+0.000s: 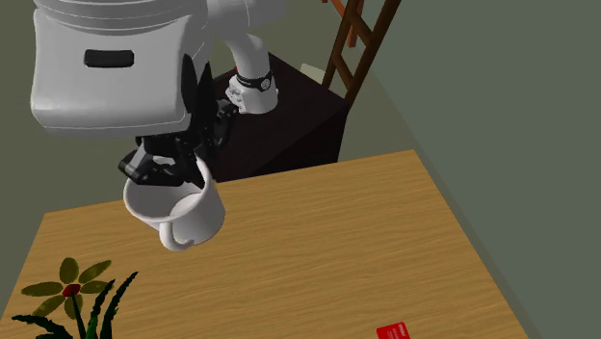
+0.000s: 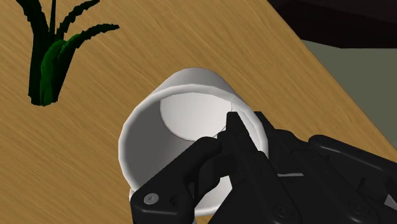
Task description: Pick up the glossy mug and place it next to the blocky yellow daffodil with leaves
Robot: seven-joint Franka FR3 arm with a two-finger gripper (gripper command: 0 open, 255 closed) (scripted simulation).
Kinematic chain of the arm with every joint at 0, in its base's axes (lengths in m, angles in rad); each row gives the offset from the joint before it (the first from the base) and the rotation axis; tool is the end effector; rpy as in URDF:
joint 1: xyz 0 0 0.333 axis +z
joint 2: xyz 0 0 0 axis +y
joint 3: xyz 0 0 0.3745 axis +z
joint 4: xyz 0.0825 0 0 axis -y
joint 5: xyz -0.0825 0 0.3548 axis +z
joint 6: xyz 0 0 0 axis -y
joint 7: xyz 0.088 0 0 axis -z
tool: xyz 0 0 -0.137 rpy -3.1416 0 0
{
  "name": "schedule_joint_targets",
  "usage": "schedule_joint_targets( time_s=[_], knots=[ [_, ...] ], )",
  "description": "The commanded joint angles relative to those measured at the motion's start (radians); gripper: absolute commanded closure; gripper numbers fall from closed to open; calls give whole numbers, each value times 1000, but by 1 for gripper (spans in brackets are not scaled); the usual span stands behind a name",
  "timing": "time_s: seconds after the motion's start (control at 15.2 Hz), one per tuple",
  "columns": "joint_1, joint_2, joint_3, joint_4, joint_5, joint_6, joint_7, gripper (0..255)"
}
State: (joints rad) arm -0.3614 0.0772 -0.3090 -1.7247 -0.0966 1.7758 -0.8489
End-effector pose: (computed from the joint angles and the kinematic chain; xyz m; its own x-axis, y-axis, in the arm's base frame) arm 0.4348 -0.3516 0.5626 0.9754 0.1944 -0.1038 0.2012 -0.9777 0.0596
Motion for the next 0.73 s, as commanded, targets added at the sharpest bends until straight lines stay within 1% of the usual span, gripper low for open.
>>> schedule_joint_targets(
  time_s=[0.0,0.53,0.66],
  knots=[
    [-26,4,-22,-1,2,10,-49,255],
    [-131,38,-106,32,21,28,-239,255],
    [-138,43,-111,24,24,42,-251,255]
  ],
)
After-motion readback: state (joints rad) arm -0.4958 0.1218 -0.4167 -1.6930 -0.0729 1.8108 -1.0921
